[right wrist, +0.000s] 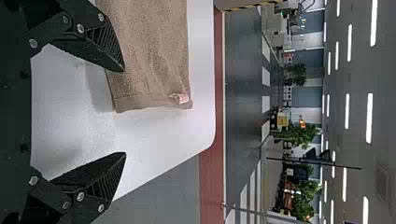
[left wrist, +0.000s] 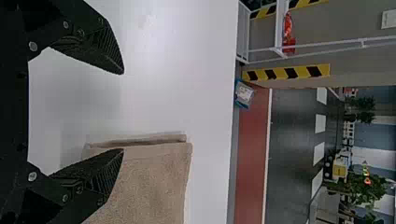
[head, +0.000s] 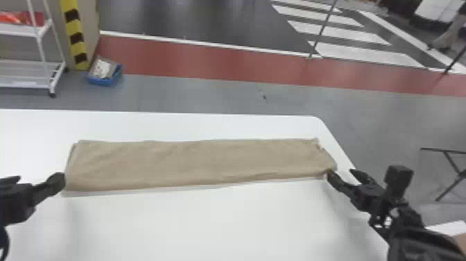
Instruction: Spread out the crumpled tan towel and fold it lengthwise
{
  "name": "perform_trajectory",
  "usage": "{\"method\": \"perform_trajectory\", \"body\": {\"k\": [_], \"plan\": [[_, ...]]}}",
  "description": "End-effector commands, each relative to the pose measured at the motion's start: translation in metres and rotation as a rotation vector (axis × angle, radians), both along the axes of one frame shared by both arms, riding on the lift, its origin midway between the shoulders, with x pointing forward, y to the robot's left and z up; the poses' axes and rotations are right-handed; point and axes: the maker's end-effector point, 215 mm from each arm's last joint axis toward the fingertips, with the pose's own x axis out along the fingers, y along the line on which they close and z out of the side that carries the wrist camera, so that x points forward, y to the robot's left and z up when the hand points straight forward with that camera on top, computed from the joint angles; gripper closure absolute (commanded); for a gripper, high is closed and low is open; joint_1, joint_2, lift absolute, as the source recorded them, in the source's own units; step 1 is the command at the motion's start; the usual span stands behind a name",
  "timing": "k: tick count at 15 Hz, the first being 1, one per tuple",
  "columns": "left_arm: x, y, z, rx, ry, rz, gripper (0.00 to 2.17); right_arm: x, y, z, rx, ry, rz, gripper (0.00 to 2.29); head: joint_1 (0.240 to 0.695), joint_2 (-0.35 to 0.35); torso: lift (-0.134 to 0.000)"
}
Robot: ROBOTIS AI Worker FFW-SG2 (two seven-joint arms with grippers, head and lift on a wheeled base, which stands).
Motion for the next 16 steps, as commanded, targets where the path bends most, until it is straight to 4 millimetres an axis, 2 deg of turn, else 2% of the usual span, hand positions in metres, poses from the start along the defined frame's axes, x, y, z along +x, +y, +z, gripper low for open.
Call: {"method": "perform_trajectory", "body": {"k": [1,3,6,10,14,16], "plan": [[-0.003,-0.007,-0.003,-0.038,0.009,-0.016,0.36,0.007,0.005,0.004,-0.004,-0.009,0.009,0.29,0.695,-0.288,-0.124],[-0.004,-0.017,-0.002,-0.088,0.008,-0.044,0.36,0.01,0.009,0.004,-0.005,-0.009,0.017,0.29,0.695,-0.288,-0.124],[-0.006,-0.024,-0.01,-0.118,0.023,-0.071,0.36,0.011,0.011,0.004,-0.006,-0.009,0.021,0.29,0.695,-0.296,-0.124],[-0.004,-0.029,-0.013,-0.125,0.029,-0.092,0.36,0.013,0.013,0.005,-0.009,-0.009,0.027,0.29,0.695,-0.3,-0.124],[-0.002,-0.03,-0.013,-0.121,0.029,-0.098,0.42,0.026,0.021,0.014,-0.022,-0.018,0.048,0.29,0.695,-0.298,-0.124],[-0.009,-0.034,-0.022,-0.128,0.075,-0.116,0.42,0.028,0.025,0.008,-0.007,0.011,0.058,0.38,0.695,-0.29,-0.124]]}}
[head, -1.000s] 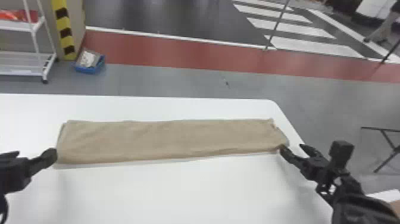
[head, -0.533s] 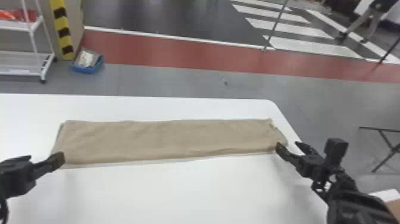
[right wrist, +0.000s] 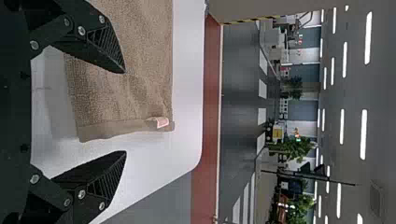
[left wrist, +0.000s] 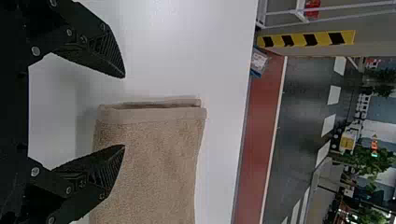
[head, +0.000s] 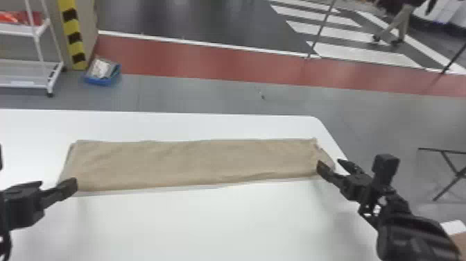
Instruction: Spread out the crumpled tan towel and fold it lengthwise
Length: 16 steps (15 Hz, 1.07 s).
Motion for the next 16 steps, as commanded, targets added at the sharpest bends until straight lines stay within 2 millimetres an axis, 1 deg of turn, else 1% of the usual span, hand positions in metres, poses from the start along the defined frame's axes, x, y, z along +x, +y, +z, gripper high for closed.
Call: {"method": "perform_trajectory", "body": {"k": [1,5,6,9,10,11,12,13,14,15,16], "plan": [[-0.006,-0.004,-0.007,-0.004,0.031,-0.016,0.42,0.003,0.002,-0.003,0.005,0.017,0.003,0.41,0.695,-0.289,-0.124],[-0.006,-0.005,-0.011,-0.002,0.033,-0.016,0.42,0.004,0.002,-0.002,0.008,0.015,0.001,0.42,0.695,-0.292,-0.124],[-0.003,-0.004,-0.01,0.001,0.022,-0.011,0.42,0.004,0.002,-0.002,0.007,0.015,0.001,0.51,0.695,-0.293,-0.124],[0.0,-0.003,-0.014,0.0,0.031,-0.012,0.42,0.005,0.003,-0.001,0.011,0.013,0.009,0.53,0.695,-0.291,-0.124],[0.001,-0.003,-0.012,-0.001,0.022,-0.01,0.45,0.005,0.005,-0.002,0.012,0.013,0.013,0.53,0.695,-0.29,-0.124],[0.001,-0.004,-0.011,-0.001,0.021,-0.012,0.69,0.005,0.005,-0.002,0.014,0.013,0.013,0.59,0.695,-0.289,-0.124],[0.001,-0.003,-0.011,0.002,0.023,-0.01,1.01,0.005,0.005,-0.003,0.014,0.016,0.014,0.79,0.695,-0.287,-0.124],[0.0,-0.003,-0.012,0.011,0.028,-0.008,1.38,0.005,0.006,-0.003,0.015,0.016,0.017,0.95,0.695,-0.287,-0.124],[-0.004,-0.003,-0.013,0.02,0.042,-0.016,1.44,0.005,0.008,-0.002,0.019,0.016,0.025,1.07,0.695,-0.285,-0.124],[-0.006,-0.003,-0.008,0.026,0.037,-0.02,1.45,0.005,0.008,-0.001,0.021,0.014,0.027,1.18,0.695,-0.285,-0.124],[-0.006,-0.003,-0.001,0.028,0.028,-0.026,1.45,0.005,0.009,-0.001,0.025,0.014,0.031,1.21,0.695,-0.284,-0.124]]}}
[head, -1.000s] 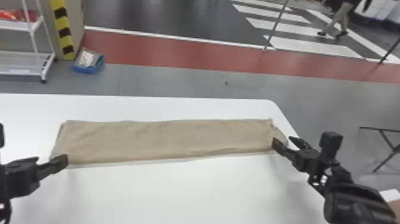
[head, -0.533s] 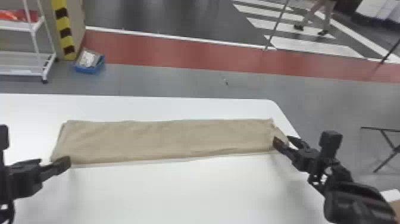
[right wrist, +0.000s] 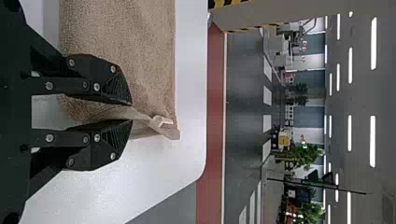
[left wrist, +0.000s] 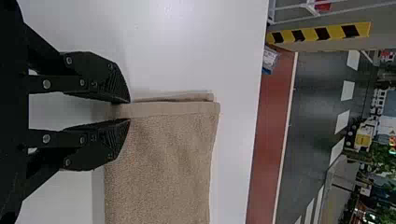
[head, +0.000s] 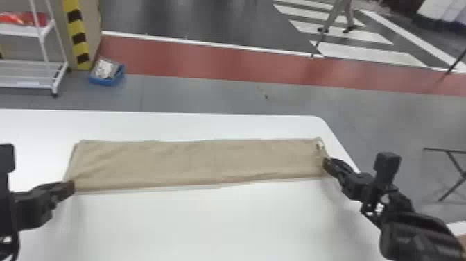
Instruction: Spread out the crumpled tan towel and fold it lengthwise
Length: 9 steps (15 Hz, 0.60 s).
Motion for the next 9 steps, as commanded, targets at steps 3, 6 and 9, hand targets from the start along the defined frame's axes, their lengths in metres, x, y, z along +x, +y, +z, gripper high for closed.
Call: {"method": "perform_trajectory", "body": {"k": [3,6,9], "plan": [[-0.004,0.002,0.009,0.004,0.001,-0.01,1.45,0.0,0.008,-0.001,0.016,0.003,0.018,1.21,0.695,-0.283,-0.124],[-0.01,0.014,0.016,0.011,-0.009,0.005,1.45,-0.002,0.014,0.005,0.031,0.008,0.03,1.21,0.695,-0.274,-0.124],[-0.026,0.035,0.017,0.034,0.024,0.026,1.45,-0.003,0.028,0.019,0.079,-0.004,0.047,1.21,0.695,-0.262,-0.124]]}}
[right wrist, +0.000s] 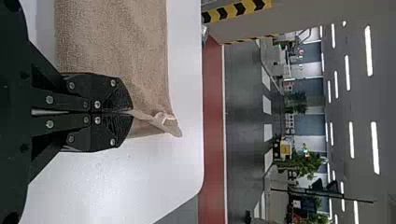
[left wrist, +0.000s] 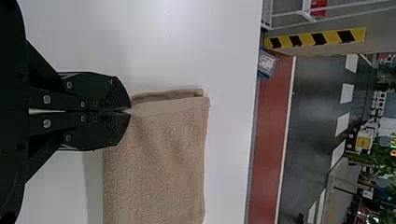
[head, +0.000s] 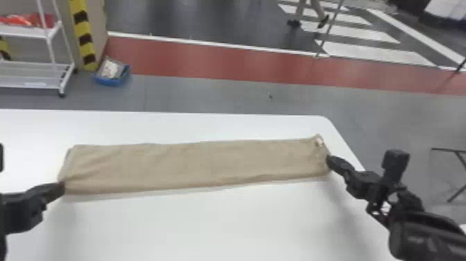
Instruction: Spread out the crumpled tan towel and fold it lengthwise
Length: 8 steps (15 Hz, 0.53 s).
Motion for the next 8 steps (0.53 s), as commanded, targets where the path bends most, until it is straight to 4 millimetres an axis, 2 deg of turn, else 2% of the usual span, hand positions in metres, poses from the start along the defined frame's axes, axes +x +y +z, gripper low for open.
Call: {"method": "perform_trajectory", "body": {"k": [1,3,5,8], "plan": [[-0.022,0.018,0.0,0.018,0.046,0.018,1.45,-0.003,0.011,0.008,0.017,0.001,0.015,1.21,0.695,-0.247,-0.124],[-0.039,0.027,-0.002,0.028,0.073,0.024,1.45,-0.01,0.013,0.01,0.033,0.012,0.008,1.21,0.695,-0.23,-0.124],[-0.054,0.032,-0.005,0.04,0.101,0.025,1.45,-0.021,0.024,0.017,0.039,0.003,0.022,1.21,0.695,-0.219,-0.124],[-0.066,0.036,-0.001,0.035,0.104,0.023,1.45,-0.047,0.031,0.022,0.031,-0.007,0.032,1.21,0.695,-0.207,-0.124]]}}
